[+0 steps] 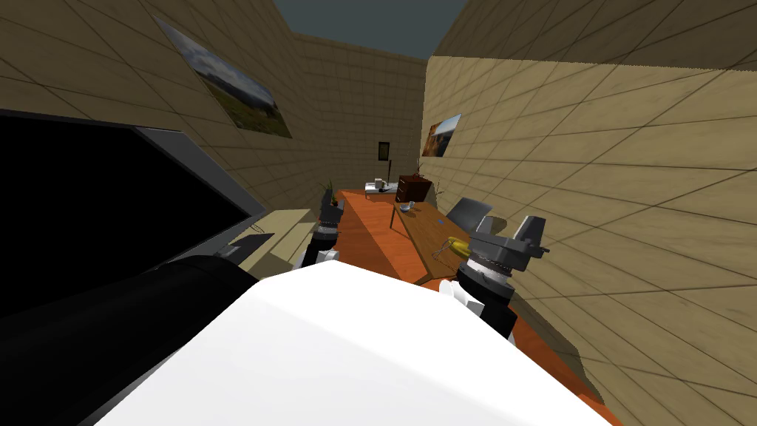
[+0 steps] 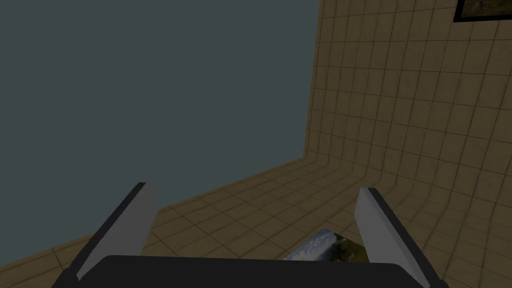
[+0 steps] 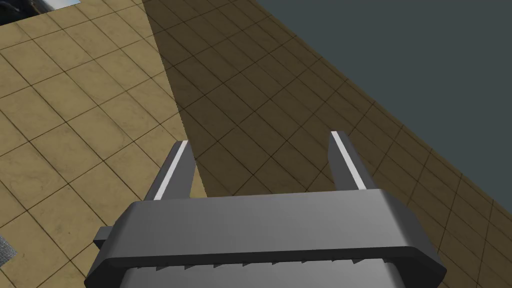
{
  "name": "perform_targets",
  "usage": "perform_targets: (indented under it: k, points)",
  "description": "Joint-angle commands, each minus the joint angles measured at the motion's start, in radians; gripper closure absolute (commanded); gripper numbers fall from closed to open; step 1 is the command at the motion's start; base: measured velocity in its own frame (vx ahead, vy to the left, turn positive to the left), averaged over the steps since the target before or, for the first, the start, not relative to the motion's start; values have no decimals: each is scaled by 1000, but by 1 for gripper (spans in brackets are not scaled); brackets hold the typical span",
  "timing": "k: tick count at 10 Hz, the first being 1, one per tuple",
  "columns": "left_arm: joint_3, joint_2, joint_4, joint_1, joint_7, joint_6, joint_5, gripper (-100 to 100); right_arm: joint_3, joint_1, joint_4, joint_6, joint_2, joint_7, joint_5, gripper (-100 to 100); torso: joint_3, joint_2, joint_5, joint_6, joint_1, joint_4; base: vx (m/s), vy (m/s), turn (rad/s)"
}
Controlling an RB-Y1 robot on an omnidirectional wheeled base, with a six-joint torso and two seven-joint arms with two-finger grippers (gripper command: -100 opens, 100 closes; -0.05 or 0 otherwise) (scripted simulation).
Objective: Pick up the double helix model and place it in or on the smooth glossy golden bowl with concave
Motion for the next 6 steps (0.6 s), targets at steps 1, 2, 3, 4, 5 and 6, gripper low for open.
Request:
perform_targets:
  k: [1, 2, 3, 4, 5, 6]
  points:
    - [0, 0, 0, 0, 0, 0, 0, 0, -9, 5, 25, -3, -45, 18, 9, -100, 0, 0, 0, 0, 0, 0, 20, 16, -36]
    - [0, 0, 0, 0, 0, 0, 0, 0, -15, 8, 42, -4, -67, 31, 15, -100, 0, -1, 0, 0, 1, 0, 36, 27, -43]
    - [0, 0, 0, 0, 0, 0, 0, 0, -22, 11, 62, -6, -88, 46, 21, -100, -1, -2, 0, 0, 1, 0, 41, 28, -42]
    - [0, 0, 0, 0, 0, 0, 0, 0, -30, 15, 87, -8, -109, 64, 29, -100, -2, -3, 0, 0, 1, -1, 50, 30, -57]
    - [0, 0, 0, 0, 0, 0, 0, 0, -38, 18, 115, -10, -129, 84, 38, -100, -2, -3, 0, 0, 2, -1, 61, 41, -62]
    - [0, 0, 0, 0, 0, 0, 0, 0, -47, 22, 146, -12, -147, 107, 48, -100, -2, -4, 0, 0, 2, -1, 72, 57, -73]
